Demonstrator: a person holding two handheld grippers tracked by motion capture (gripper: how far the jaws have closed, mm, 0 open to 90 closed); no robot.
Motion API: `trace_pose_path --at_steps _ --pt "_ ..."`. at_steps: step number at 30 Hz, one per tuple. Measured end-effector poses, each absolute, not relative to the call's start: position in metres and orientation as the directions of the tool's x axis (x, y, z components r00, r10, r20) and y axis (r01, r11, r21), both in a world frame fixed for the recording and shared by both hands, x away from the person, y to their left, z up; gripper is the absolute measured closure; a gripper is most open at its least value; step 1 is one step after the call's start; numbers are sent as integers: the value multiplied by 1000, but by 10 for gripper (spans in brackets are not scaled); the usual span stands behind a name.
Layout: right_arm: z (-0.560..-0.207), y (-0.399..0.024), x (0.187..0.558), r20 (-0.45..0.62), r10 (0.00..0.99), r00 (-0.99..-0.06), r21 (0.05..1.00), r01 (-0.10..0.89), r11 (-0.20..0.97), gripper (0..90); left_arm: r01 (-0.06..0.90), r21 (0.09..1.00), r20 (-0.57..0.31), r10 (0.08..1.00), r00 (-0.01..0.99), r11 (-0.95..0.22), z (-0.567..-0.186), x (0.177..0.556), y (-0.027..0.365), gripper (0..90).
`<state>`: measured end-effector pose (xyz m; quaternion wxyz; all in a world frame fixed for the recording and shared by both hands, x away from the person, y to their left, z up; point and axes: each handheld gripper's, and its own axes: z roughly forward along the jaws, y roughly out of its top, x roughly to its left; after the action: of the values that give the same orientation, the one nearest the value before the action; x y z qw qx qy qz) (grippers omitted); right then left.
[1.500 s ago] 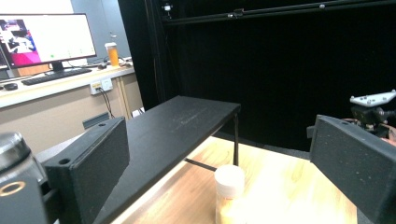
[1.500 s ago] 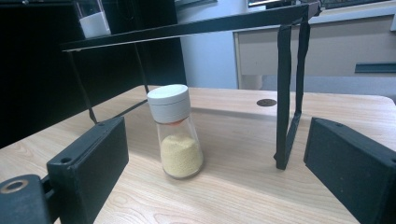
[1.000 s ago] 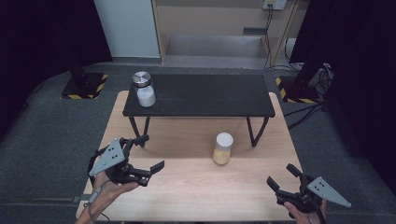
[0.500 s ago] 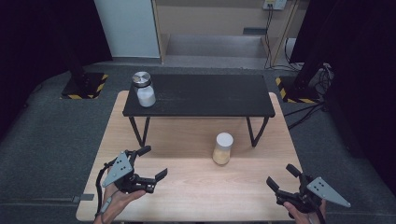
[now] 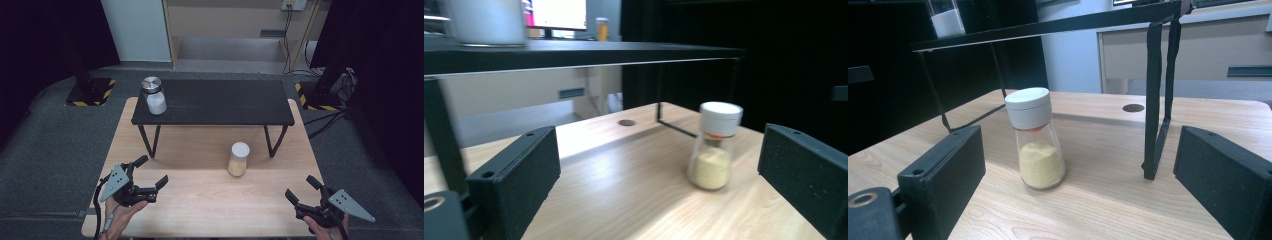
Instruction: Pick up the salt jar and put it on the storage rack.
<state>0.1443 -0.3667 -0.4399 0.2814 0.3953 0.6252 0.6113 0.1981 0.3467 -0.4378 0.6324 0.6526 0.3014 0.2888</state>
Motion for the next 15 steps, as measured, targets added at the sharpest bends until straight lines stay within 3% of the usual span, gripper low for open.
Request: trace_pose_path --at_steps 2,5,15 --pt "-439 -366 144 123 840 -529 988 147 -53 61 21 999 23 775 631 -47 -437 196 348 8" --pt "-439 -365 144 113 842 -528 989 140 -45 52 42 999 -15 785 620 -15 -439 196 354 0" --pt "-438 -363 144 96 842 -530 991 133 -29 39 32 999 -3 803 596 -20 -442 191 359 0"
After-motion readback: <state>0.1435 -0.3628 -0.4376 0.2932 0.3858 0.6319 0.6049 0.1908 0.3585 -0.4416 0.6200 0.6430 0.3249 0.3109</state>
